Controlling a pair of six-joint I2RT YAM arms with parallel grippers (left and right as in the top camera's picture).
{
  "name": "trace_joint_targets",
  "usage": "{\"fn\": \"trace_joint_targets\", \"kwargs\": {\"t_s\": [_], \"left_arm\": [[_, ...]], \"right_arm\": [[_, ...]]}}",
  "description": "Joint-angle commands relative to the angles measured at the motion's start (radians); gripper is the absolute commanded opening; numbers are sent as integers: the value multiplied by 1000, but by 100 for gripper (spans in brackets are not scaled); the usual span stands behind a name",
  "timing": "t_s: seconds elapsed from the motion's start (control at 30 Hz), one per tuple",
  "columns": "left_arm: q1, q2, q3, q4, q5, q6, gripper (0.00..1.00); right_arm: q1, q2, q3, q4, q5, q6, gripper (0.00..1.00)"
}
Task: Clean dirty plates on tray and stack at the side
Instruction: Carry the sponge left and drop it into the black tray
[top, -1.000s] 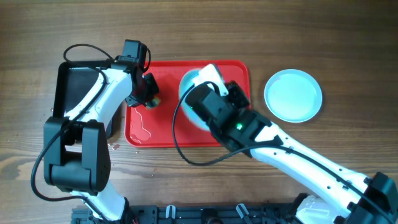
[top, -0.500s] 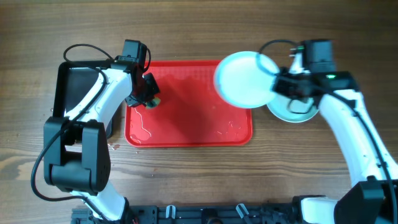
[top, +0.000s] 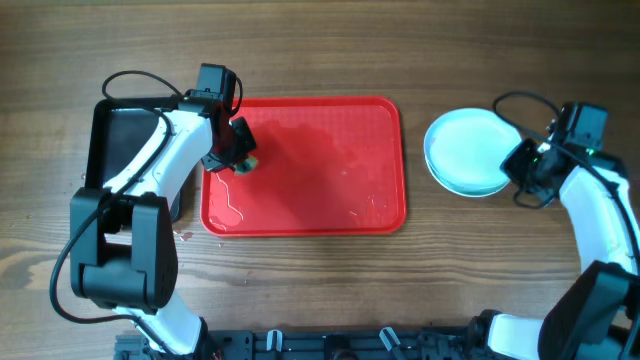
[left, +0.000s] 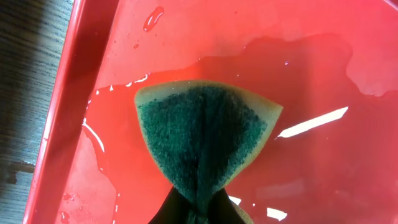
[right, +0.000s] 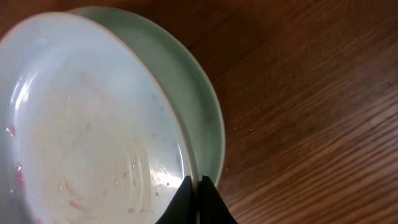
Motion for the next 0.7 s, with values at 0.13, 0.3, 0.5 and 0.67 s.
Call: {"fn": "trace_joint_targets", "kwargs": {"t_s": [0.13, 0.3, 0.5, 0.67], "left_arm": [[7, -17, -1, 18, -17, -6, 4], [60, -93, 68, -89, -17, 101, 4], [232, -185, 81, -222, -87, 149, 4], [372, -160, 79, -188, -103, 148, 4]], "right_arm": [[-2, 58, -43, 78, -14, 13, 48], [4, 51, 37, 32, -252, -55, 59], [136, -8, 211, -96, -276, -99, 61], [288, -13, 237, -63, -269, -97, 67]]}}
